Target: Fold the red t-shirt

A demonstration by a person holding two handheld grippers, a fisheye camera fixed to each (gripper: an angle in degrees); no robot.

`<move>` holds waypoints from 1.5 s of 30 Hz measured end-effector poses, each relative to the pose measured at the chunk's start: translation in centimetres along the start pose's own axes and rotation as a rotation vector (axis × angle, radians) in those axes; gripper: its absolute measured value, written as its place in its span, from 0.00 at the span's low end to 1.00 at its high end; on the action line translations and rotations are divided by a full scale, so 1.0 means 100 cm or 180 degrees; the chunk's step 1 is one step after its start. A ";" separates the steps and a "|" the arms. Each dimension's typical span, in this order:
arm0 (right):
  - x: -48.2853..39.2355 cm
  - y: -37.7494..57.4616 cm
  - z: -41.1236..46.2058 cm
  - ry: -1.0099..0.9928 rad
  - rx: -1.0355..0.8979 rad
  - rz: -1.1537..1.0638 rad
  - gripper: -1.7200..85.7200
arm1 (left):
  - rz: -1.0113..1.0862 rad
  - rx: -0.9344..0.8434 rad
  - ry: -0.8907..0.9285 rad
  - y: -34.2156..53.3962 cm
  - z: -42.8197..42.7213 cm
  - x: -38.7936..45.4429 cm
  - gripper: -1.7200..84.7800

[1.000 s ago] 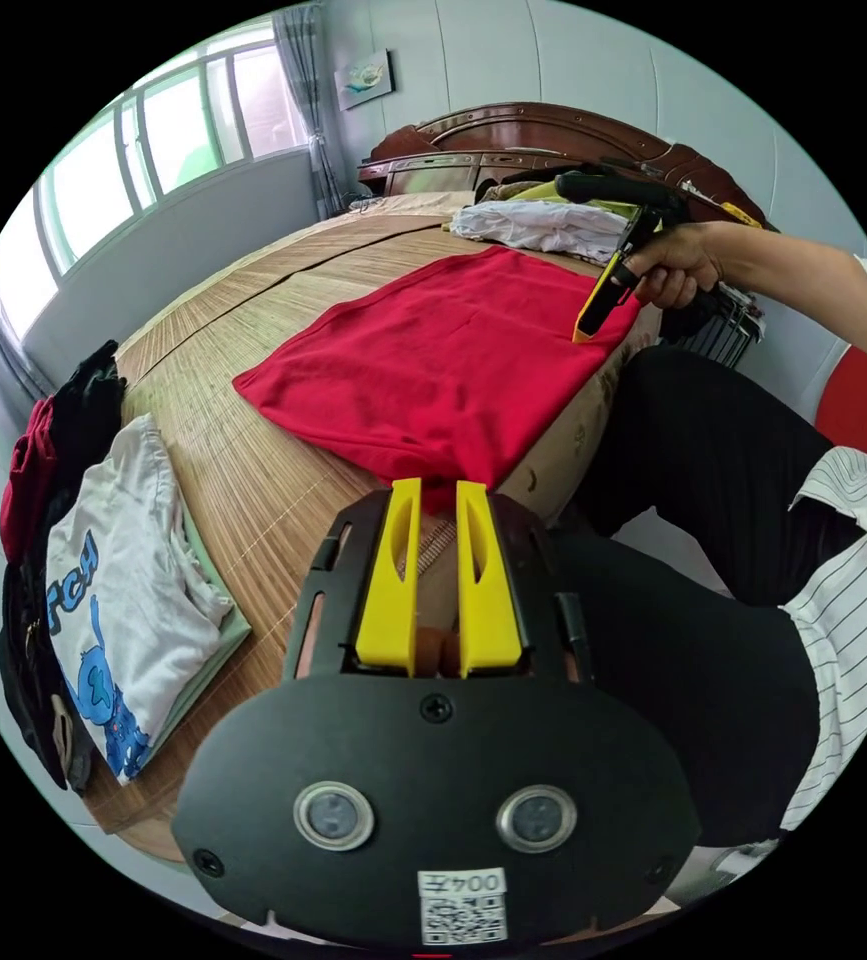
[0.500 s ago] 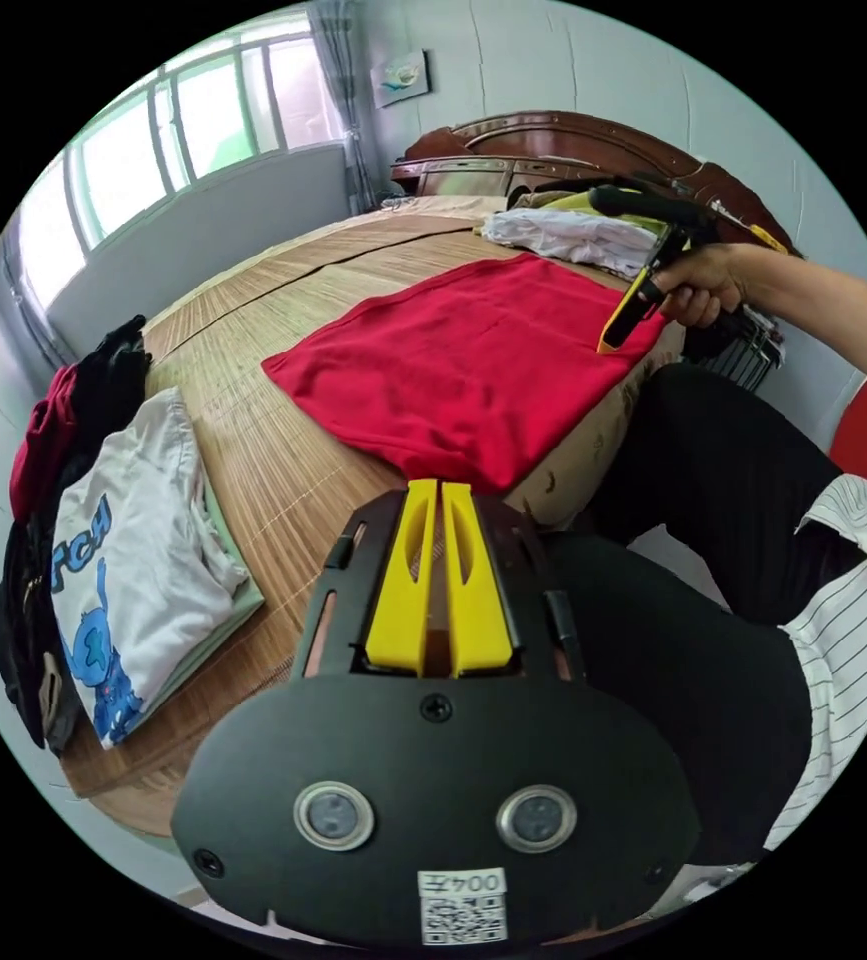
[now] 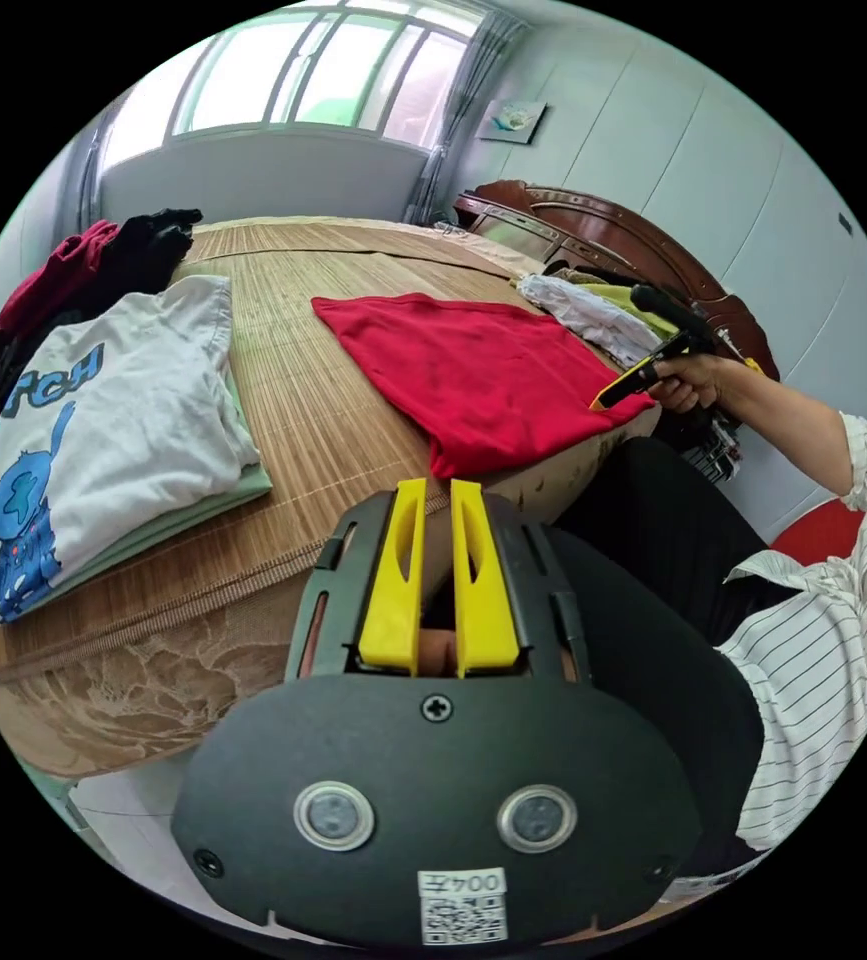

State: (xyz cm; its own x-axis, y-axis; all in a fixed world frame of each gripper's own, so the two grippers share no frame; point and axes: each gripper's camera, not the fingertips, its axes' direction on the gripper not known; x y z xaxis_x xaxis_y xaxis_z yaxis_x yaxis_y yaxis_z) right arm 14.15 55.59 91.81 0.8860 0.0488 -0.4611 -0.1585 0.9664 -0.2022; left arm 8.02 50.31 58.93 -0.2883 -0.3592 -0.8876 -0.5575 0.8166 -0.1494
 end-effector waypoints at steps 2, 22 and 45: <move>-0.002 0.001 -0.005 0.0013 -0.0003 -0.0006 0.05 | 0.0114 -0.0016 -0.0013 -0.003 0.001 0.003 0.09; 0.000 0.032 -0.052 -0.0121 0.0119 0.0033 0.06 | -0.0647 0.0279 0.0077 -0.006 -0.013 -0.027 0.04; 0.203 0.383 -0.063 -0.1392 0.2688 0.1942 0.03 | -0.0226 -0.0613 -0.0811 -0.084 0.140 0.102 0.02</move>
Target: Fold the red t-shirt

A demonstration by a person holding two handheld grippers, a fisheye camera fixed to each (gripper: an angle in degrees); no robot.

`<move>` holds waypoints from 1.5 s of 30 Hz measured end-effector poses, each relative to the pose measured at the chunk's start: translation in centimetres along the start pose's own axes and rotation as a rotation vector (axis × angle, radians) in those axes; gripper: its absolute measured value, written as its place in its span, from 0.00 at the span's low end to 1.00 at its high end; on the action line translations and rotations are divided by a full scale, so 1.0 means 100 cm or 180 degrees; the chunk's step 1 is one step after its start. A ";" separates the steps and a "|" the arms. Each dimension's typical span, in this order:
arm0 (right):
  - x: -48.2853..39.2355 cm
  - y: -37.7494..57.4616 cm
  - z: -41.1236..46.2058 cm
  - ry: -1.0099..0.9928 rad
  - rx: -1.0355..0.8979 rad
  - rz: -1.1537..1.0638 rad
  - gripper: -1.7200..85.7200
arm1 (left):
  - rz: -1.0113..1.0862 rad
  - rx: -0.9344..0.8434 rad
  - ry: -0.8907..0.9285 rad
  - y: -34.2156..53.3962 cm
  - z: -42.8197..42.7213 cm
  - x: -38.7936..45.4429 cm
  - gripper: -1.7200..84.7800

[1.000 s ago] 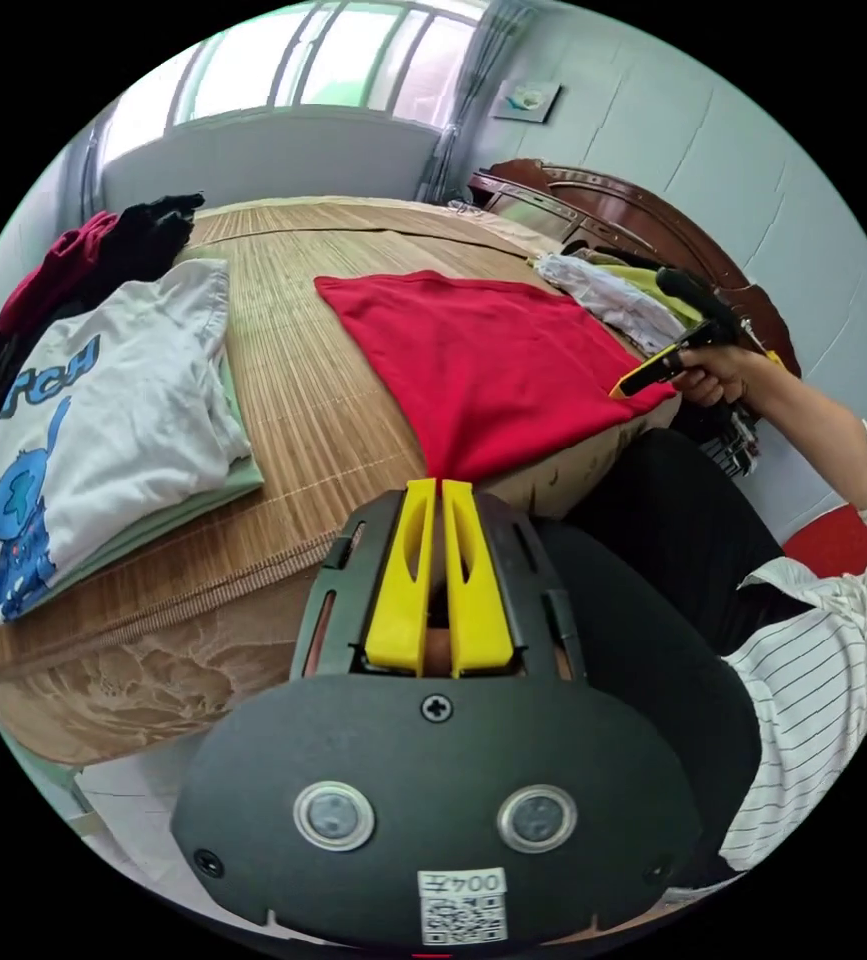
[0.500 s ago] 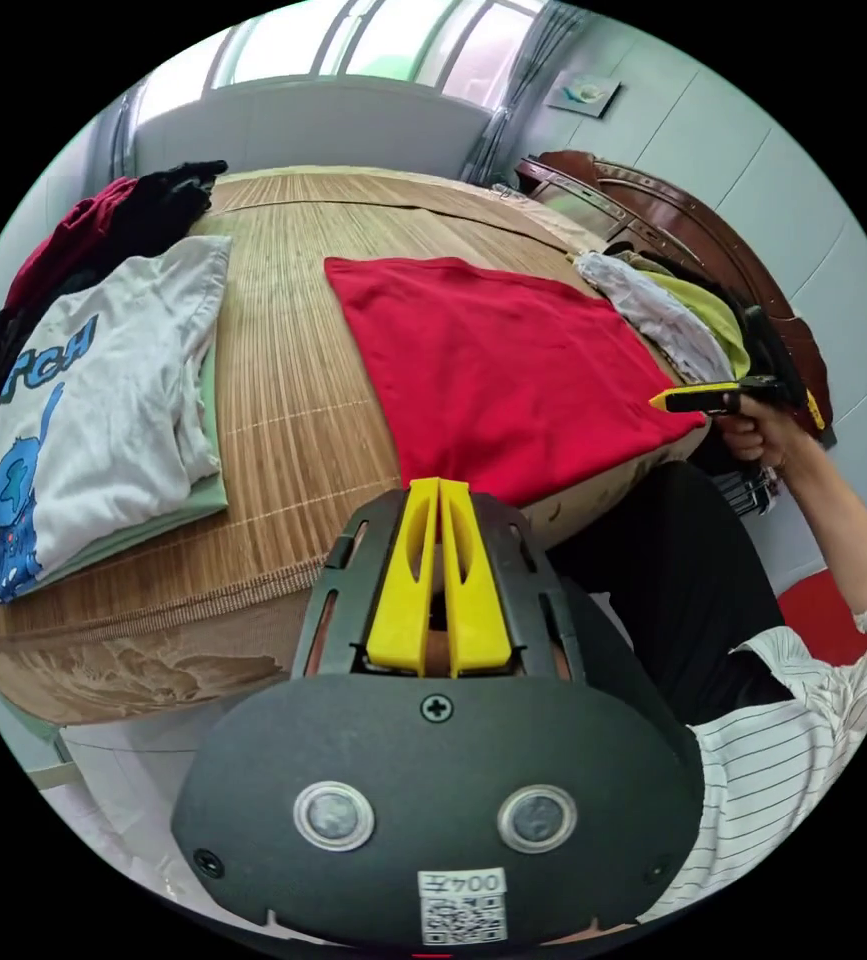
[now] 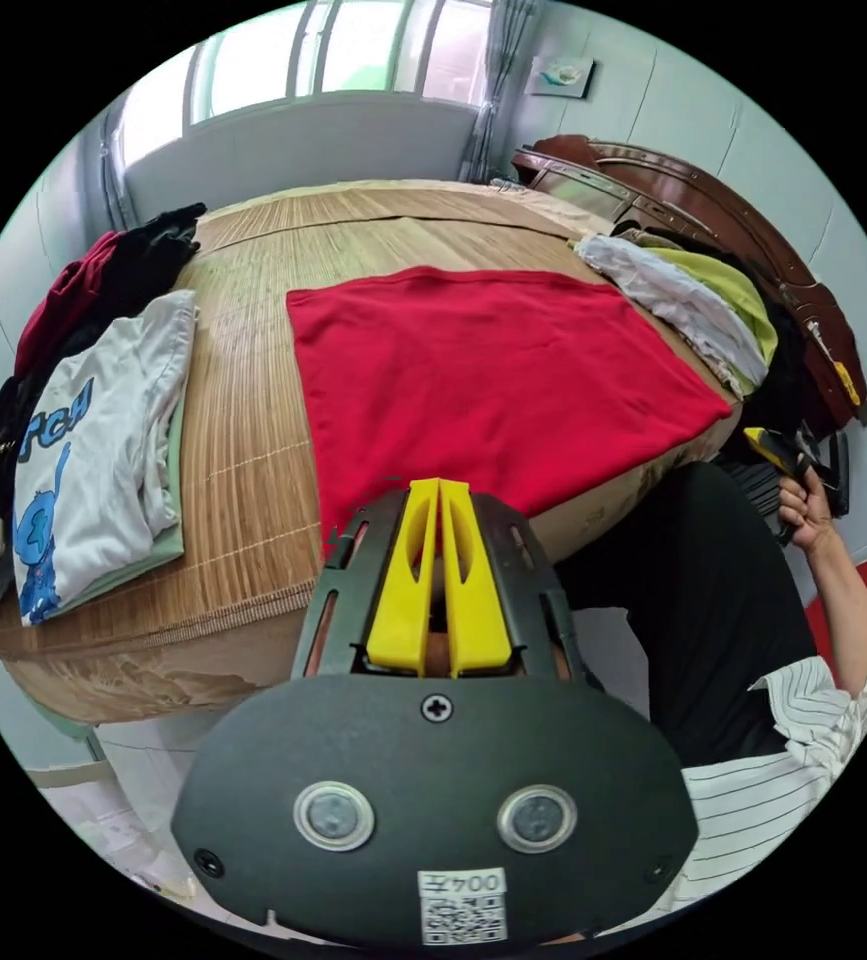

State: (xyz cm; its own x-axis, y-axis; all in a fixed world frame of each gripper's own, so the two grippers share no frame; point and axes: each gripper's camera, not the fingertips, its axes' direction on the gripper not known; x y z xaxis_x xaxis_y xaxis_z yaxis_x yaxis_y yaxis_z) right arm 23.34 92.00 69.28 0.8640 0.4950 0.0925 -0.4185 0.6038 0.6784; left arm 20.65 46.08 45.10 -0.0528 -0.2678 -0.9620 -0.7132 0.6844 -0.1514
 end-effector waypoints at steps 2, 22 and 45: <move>-0.010 0.003 0.000 0.0115 0.0057 -0.0365 0.04 | -0.0006 0.0049 -0.0056 0.000 0.005 0.008 0.02; -0.001 -0.037 0.013 0.0275 -0.0300 -0.1224 0.10 | -0.0192 -0.0045 0.0035 -0.011 0.043 0.064 0.02; 0.143 -0.065 0.031 -0.0976 -0.0404 0.1576 0.12 | 0.1585 0.0488 0.0609 -0.045 0.043 0.373 0.10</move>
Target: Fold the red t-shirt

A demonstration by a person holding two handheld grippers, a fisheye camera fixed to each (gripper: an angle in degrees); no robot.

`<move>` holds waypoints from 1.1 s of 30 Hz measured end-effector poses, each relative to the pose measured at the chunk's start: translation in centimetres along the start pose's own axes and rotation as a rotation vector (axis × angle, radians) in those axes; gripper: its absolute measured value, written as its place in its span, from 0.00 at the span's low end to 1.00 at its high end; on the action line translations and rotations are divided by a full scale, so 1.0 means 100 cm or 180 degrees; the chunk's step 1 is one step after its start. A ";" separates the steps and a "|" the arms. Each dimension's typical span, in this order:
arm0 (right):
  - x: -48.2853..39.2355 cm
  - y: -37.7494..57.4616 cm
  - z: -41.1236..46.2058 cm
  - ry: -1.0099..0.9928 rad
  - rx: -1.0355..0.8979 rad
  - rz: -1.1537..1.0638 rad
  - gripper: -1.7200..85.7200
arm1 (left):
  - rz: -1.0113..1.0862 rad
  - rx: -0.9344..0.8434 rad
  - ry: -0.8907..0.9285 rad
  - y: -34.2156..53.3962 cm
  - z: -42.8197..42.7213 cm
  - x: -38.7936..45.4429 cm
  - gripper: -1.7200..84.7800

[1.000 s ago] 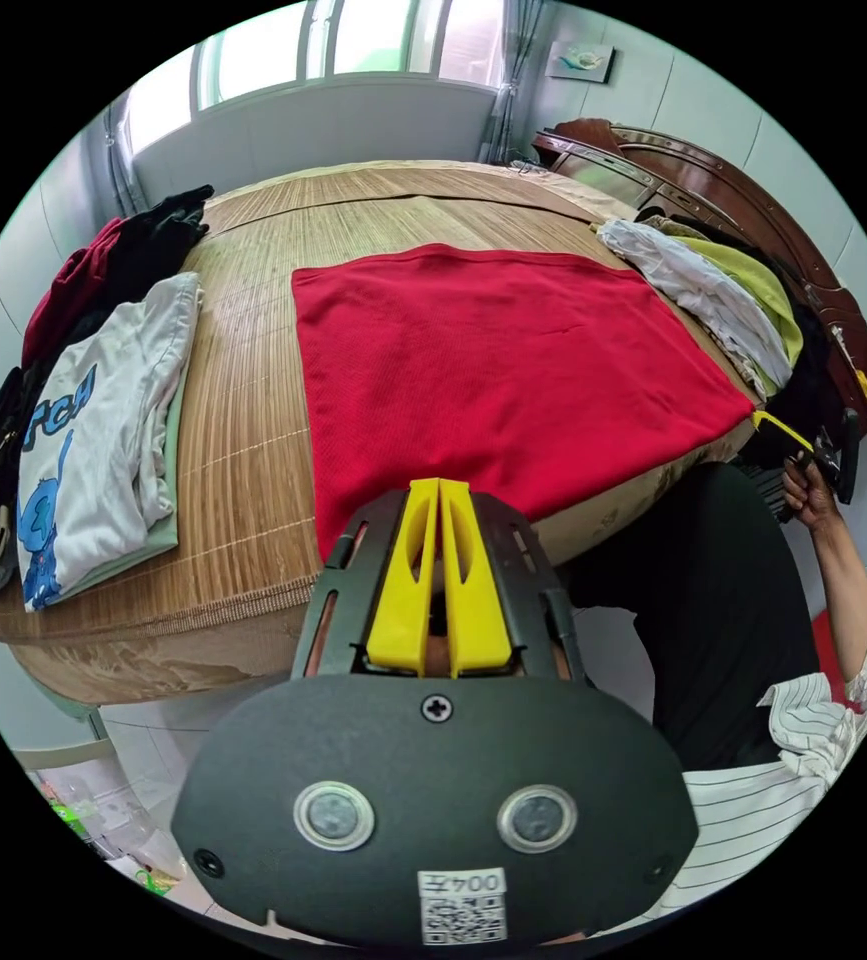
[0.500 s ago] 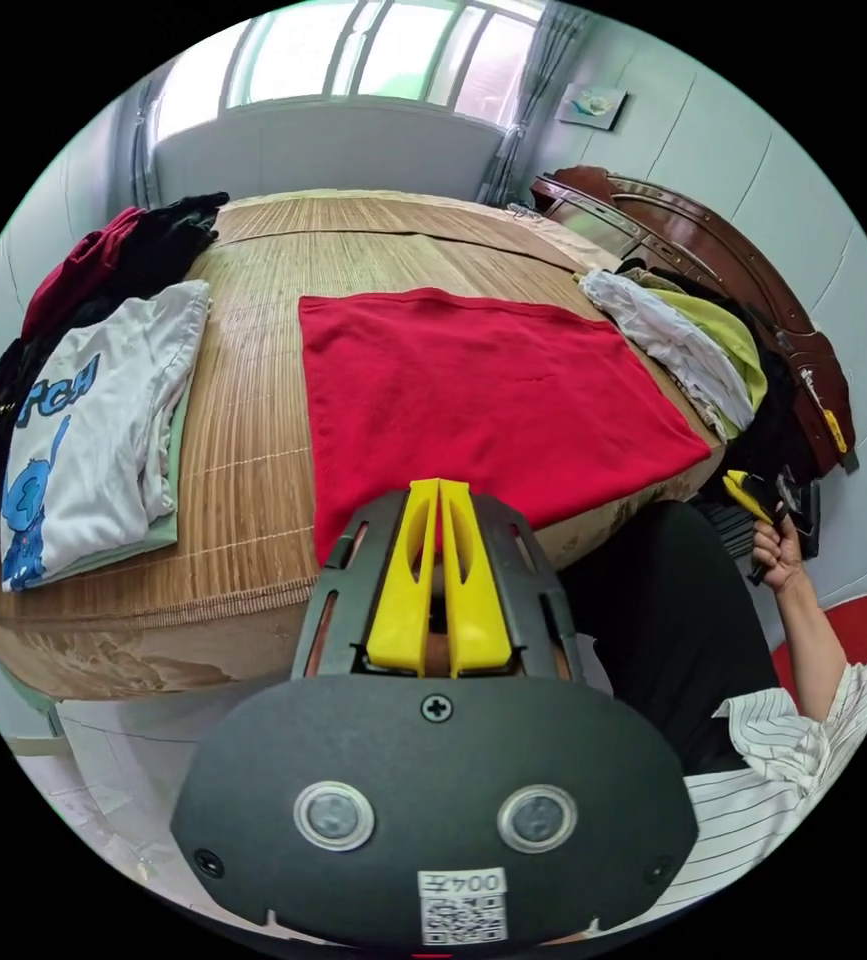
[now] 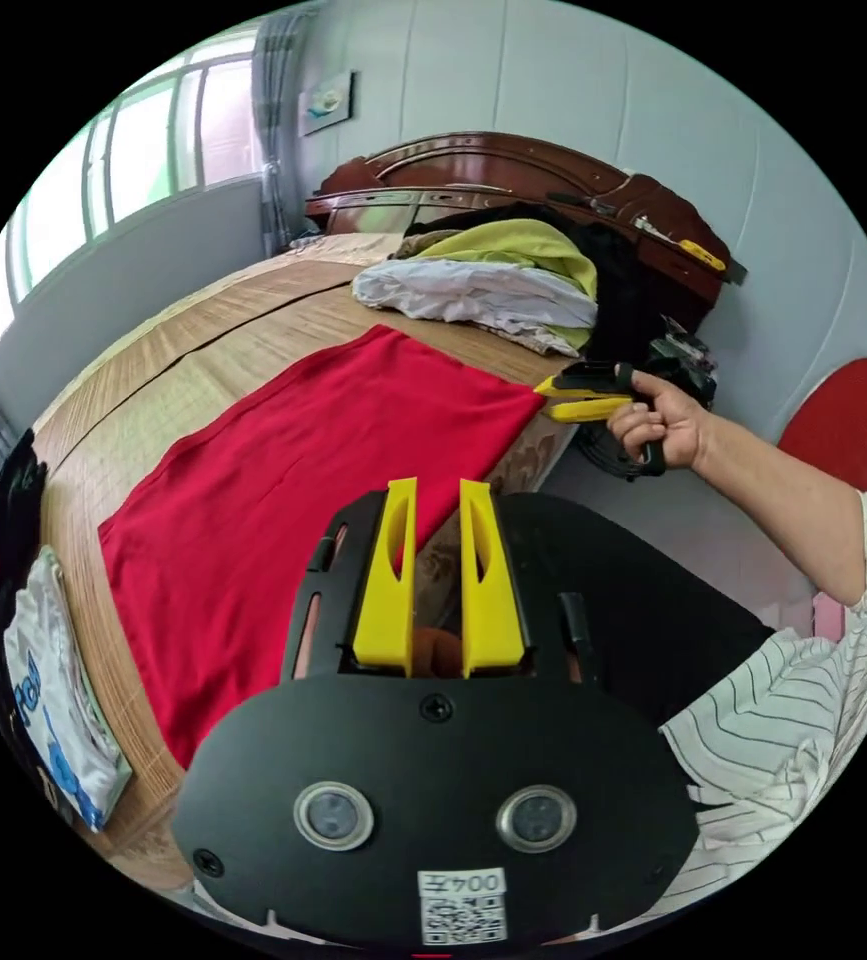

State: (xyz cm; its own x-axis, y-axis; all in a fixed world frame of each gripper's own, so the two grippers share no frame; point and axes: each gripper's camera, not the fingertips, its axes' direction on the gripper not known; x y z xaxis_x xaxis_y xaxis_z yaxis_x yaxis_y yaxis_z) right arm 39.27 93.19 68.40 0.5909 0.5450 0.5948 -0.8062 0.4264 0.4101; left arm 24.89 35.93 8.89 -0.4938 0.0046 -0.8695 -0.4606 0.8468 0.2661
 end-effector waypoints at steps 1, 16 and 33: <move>-0.001 -0.006 0.004 0.0161 -0.0023 0.0011 0.10 | 0.0092 -0.0019 -0.0017 -0.006 0.006 0.010 0.11; -0.054 -0.043 0.011 0.0340 -0.0448 -0.0797 0.06 | 0.1367 -0.0217 -0.0824 -0.107 0.111 0.172 0.12; -0.010 -0.195 0.112 -0.0290 -0.1170 -0.0465 0.19 | 0.0561 0.0301 -0.0801 -0.084 0.082 0.140 0.03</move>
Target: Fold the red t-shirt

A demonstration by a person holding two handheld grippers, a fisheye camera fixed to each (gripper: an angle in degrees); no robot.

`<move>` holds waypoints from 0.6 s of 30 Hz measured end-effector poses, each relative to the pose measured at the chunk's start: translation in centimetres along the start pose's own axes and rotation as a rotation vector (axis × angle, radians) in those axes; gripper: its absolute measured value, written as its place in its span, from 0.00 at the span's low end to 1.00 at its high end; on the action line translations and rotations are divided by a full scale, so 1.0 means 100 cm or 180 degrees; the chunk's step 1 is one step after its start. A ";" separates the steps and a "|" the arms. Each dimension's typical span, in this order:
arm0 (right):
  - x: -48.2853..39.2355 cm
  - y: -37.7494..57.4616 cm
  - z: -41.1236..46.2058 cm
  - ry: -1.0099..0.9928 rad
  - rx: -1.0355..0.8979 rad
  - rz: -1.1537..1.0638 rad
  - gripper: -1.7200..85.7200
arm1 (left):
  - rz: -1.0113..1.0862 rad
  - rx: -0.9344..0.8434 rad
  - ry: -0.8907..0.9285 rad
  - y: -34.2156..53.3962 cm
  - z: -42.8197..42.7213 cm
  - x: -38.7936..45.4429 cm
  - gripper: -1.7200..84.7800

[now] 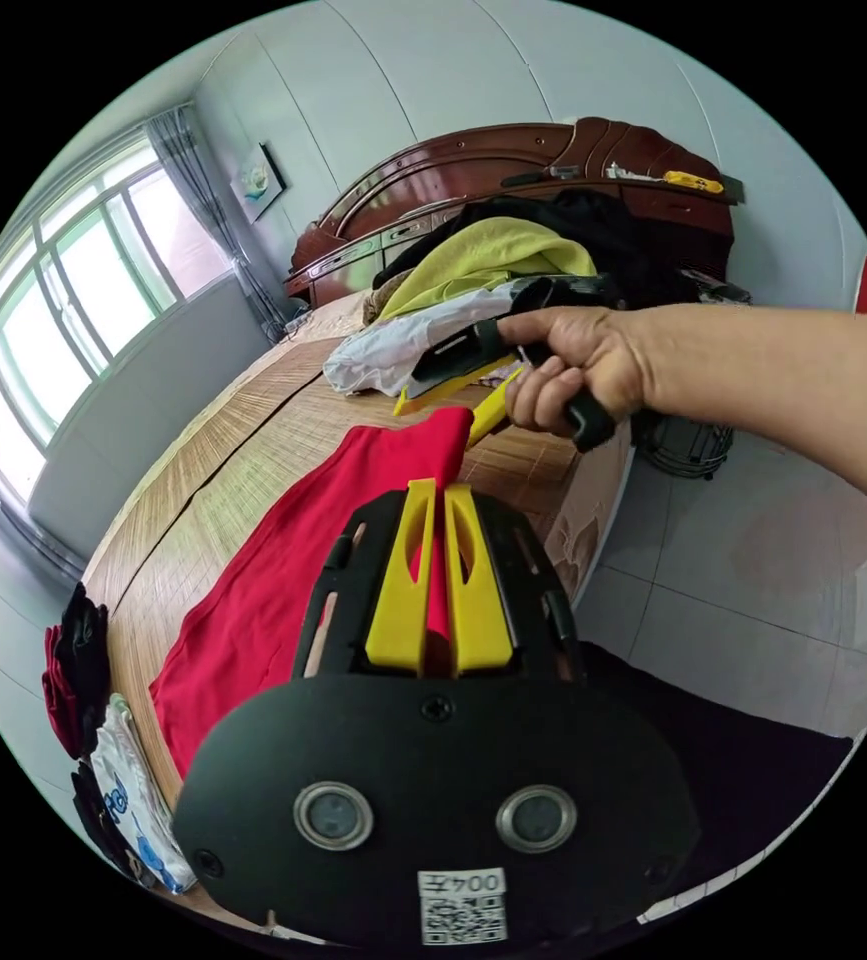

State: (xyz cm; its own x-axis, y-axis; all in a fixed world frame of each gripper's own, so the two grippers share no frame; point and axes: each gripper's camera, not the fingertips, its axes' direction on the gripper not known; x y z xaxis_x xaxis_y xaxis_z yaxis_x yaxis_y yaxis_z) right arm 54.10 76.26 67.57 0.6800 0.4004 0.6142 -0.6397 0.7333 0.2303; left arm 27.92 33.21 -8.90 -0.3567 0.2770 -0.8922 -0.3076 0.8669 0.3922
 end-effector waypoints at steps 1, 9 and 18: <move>0.000 -0.019 0.009 0.0147 -0.0045 0.0014 0.19 | -0.0008 0.0003 0.0009 0.002 -0.001 -0.001 0.03; -0.013 -0.107 0.081 0.0660 -0.0332 -0.0153 0.16 | -0.0373 0.0150 0.0207 0.032 -0.023 -0.044 0.03; -0.072 -0.112 0.125 0.0863 -0.0242 -0.0458 0.04 | -0.1158 0.0497 0.0286 0.094 -0.082 -0.124 0.03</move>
State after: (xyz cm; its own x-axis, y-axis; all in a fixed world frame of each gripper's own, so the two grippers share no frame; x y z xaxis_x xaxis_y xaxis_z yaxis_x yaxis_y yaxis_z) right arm 51.87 58.25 70.00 0.8389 0.4139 0.3535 -0.5083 0.8280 0.2367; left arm 22.19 34.52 7.73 -0.3270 -0.0909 -0.9407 -0.2929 0.9561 0.0095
